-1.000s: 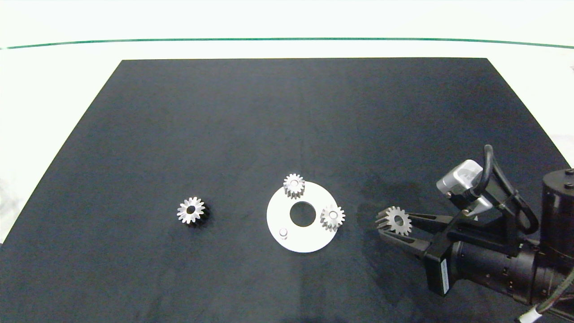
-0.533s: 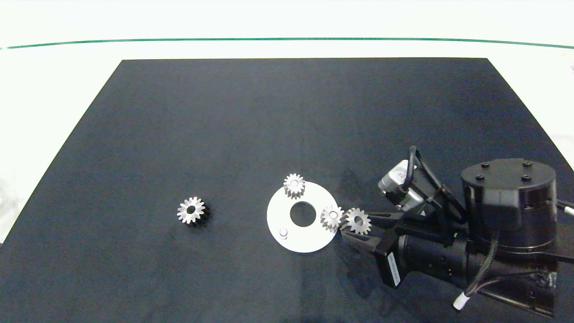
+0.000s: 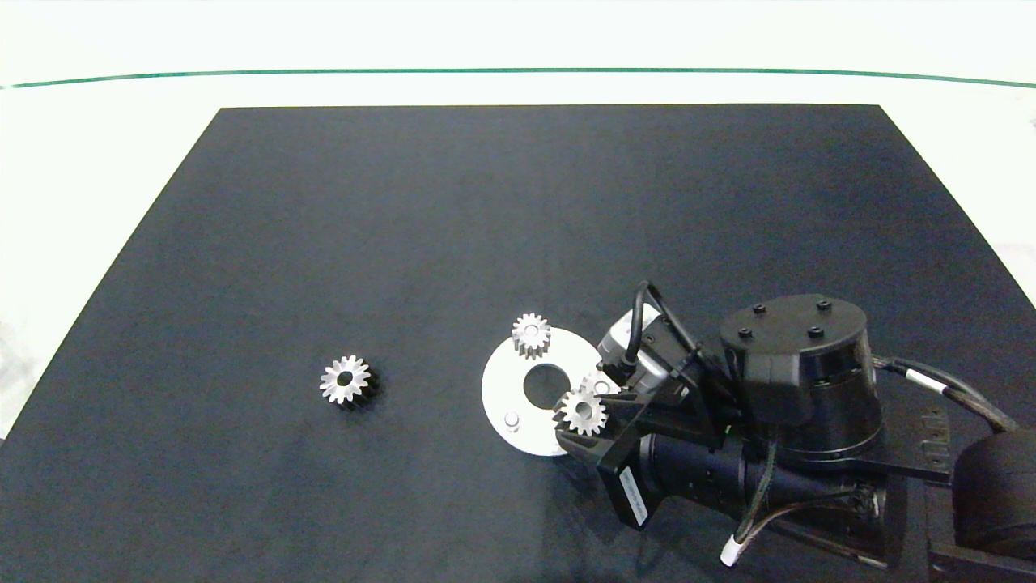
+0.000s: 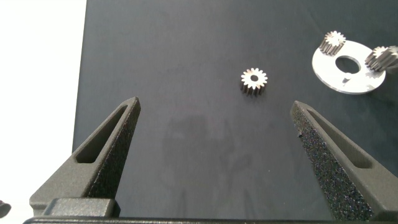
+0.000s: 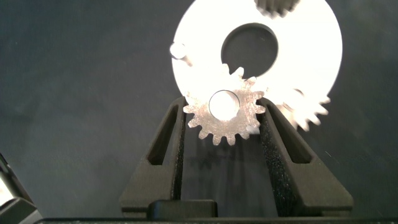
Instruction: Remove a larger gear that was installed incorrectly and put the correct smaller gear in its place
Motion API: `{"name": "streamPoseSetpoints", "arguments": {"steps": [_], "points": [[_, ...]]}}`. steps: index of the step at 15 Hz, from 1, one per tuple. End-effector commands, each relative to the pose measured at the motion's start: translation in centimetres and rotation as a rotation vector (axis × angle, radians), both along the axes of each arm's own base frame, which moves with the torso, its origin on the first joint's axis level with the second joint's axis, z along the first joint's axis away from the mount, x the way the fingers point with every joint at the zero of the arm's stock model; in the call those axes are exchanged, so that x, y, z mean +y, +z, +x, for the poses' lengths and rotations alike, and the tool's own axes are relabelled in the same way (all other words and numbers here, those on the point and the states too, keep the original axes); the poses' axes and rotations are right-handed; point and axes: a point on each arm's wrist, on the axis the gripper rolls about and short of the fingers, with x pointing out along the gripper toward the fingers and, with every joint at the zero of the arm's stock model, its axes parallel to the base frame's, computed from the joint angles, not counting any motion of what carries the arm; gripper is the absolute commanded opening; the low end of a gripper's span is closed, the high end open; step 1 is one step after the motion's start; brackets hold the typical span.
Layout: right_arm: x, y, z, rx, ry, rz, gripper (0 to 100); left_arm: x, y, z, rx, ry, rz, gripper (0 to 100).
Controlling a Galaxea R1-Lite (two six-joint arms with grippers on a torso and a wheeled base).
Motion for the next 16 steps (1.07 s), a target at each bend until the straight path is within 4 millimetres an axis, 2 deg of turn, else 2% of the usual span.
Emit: {"name": "streamPoseSetpoints", "arguments": {"steps": [1, 10, 16], "points": [[1.9, -0.7, 0.7, 0.001, 0.010, -0.017, 22, 0.0, -0.1, 0.0, 0.003, 0.002, 0.003, 100], [4.4, -0.5, 1.0, 0.006, 0.028, -0.044, 22, 0.1, -0.2, -0.3, -0.013, 0.002, -0.003, 100], [4.8, -0.4, 1.3, -0.008, 0.014, -0.051, 22, 0.2, -0.2, -0.4, -0.020, 0.001, -0.006, 100]]}}
